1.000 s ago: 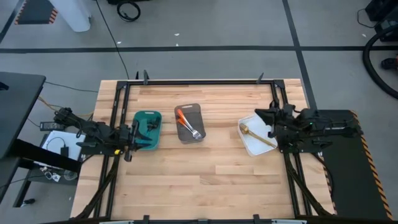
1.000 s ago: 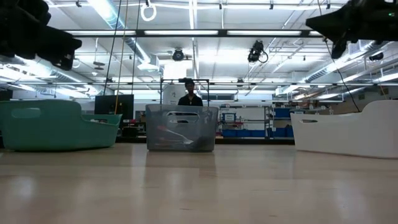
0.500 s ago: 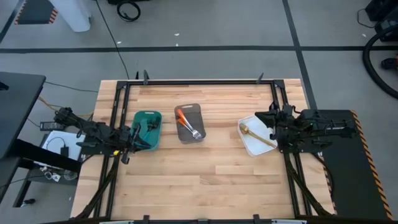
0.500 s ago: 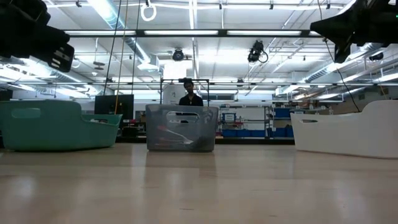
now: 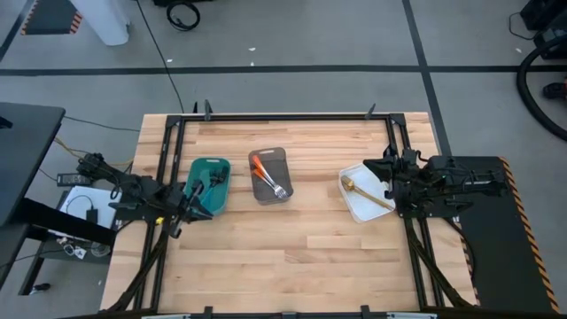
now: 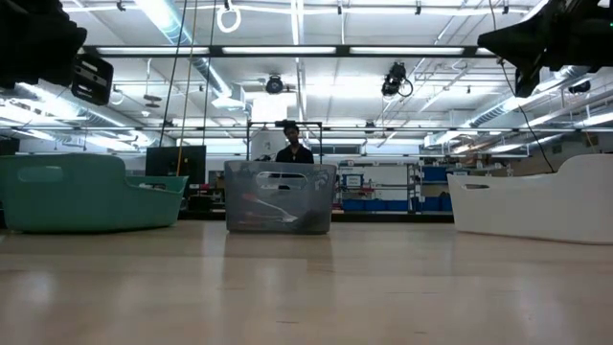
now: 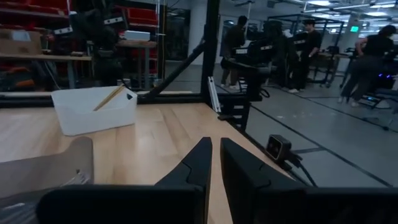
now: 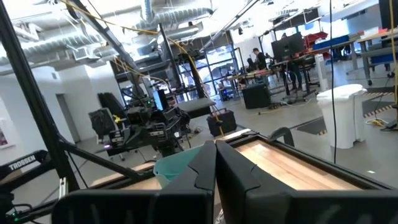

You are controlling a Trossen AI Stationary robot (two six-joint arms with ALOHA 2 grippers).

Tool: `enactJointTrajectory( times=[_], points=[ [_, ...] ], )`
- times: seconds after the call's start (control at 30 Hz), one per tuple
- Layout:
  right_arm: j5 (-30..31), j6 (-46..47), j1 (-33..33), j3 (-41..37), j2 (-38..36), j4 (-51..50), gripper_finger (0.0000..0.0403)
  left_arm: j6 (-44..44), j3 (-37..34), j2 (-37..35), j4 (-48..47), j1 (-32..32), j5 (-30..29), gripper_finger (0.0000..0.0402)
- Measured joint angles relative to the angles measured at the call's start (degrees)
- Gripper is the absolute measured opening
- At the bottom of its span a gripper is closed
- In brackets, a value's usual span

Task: Sort silverware by color (type)
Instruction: Return To Home Position

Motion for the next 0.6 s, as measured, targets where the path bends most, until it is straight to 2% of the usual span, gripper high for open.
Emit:
enactJointTrajectory(
  times=[0.1,0.17,0.27,0.6],
  points=[
    [0.0,0.0,0.0,0.01,0.0,0.01,0.0017,0.88,0.0,0.05,0.11,0.12,-2.41,0.004],
    [0.0,-0.01,0.0,0.01,0.0,0.02,0.0017,-1.89,0.0,0.13,0.16,0.14,-3.8,0.0041],
    [-0.02,0.01,0.0,0.01,0.0,0.0,0.0017,-5.06,0.0,0.11,0.74,0.12,-4.11,0.0041],
    [-0.02,-0.01,0.0,0.01,0.0,0.0,0.0017,-4.82,-0.04,0.11,2.23,0.12,-4.73,0.0041]
  ],
)
